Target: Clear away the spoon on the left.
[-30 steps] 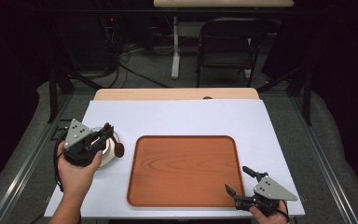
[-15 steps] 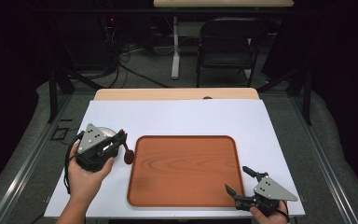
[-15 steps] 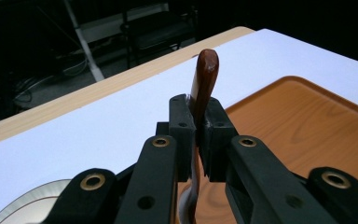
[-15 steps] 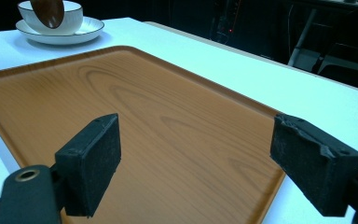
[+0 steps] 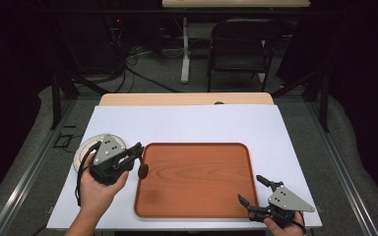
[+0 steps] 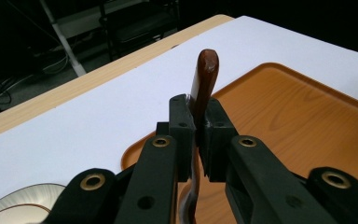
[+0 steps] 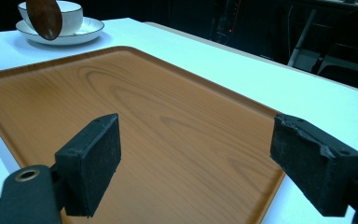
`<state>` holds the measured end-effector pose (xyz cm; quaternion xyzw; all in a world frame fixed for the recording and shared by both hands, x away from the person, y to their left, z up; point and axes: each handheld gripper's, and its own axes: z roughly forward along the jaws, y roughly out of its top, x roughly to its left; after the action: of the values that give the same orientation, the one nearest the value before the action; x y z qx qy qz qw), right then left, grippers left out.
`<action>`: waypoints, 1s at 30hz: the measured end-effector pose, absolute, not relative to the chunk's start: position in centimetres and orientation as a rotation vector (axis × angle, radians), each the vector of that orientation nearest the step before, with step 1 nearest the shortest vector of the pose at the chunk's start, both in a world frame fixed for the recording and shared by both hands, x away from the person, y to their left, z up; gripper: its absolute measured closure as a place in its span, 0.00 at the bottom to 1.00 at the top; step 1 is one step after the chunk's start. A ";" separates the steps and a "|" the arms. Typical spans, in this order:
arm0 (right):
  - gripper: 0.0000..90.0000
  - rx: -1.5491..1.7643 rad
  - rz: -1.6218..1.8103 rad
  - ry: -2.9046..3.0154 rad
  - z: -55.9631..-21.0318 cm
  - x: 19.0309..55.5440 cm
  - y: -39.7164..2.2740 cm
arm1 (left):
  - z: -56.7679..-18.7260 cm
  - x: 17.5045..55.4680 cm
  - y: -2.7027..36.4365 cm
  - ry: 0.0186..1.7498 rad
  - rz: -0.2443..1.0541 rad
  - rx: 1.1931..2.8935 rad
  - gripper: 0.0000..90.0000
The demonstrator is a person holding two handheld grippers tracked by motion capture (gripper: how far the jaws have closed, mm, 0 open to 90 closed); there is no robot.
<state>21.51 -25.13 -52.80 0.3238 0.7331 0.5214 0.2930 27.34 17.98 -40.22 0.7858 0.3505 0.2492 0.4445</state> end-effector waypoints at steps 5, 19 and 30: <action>0.18 0.862 1.387 1.956 -52.8 21.5 -25.1 | -40.3 27.1 17.6 0.854 0.610 1.966 0.94; 0.18 0.862 1.388 1.956 -52.8 21.5 -25.1 | -40.7 26.9 16.2 0.835 0.543 2.028 0.94; 0.18 0.868 1.389 1.957 -52.9 21.6 -25.2 | -41.8 27.7 15.4 0.941 0.412 2.075 0.94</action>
<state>21.65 -25.20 -52.92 0.3255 0.7338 0.5208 0.2905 27.69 15.40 -41.81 0.8208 0.3723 0.1629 0.4015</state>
